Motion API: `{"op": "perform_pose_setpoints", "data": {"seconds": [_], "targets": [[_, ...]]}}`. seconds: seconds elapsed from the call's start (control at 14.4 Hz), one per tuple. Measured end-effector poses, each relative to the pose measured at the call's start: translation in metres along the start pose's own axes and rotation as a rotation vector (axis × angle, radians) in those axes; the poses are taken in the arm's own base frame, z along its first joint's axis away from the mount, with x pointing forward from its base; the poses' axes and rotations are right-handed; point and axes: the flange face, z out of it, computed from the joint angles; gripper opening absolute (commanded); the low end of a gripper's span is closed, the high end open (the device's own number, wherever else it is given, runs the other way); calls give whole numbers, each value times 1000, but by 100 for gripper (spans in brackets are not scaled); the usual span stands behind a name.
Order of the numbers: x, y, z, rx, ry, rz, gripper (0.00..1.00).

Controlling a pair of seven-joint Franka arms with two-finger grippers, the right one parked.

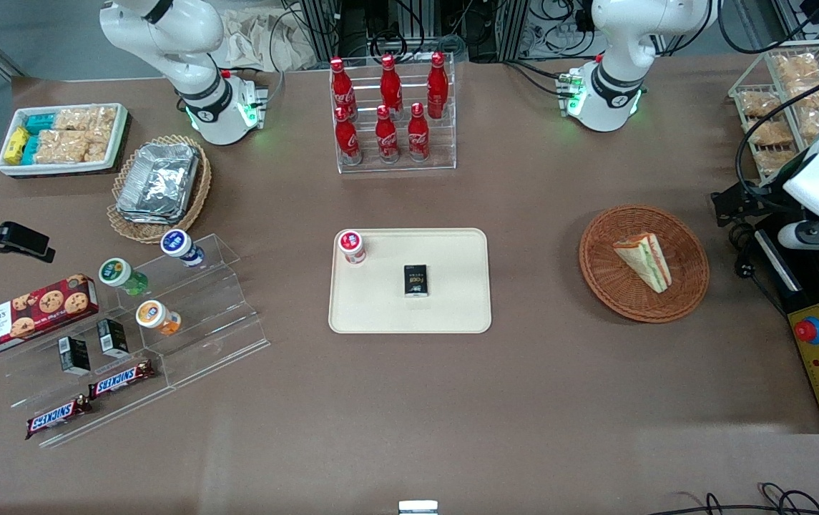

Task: Place sandwich from basket to tray
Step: 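Move the left gripper over the wrapped sandwich in the wicker basket, then lower the left gripper and close it on the sandwich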

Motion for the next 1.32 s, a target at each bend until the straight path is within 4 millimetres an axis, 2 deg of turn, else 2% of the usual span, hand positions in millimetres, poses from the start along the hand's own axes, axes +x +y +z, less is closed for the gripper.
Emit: {"op": "perform_pose_setpoints", "data": {"seconds": [0.28,0.49,0.62,0.76,0.83,1.11,1.32], "targets": [[11,7,11,-15,-14,-12,100],[16,6,23,-25,-28,-162,100],[21,6,42,-28,-3,-301,100],[22,7,78,-36,29,-457,100],[16,8,100,-38,29,-538,100],[-25,11,188,-42,26,-749,100],[-44,12,227,-34,4,-778,100]]}}
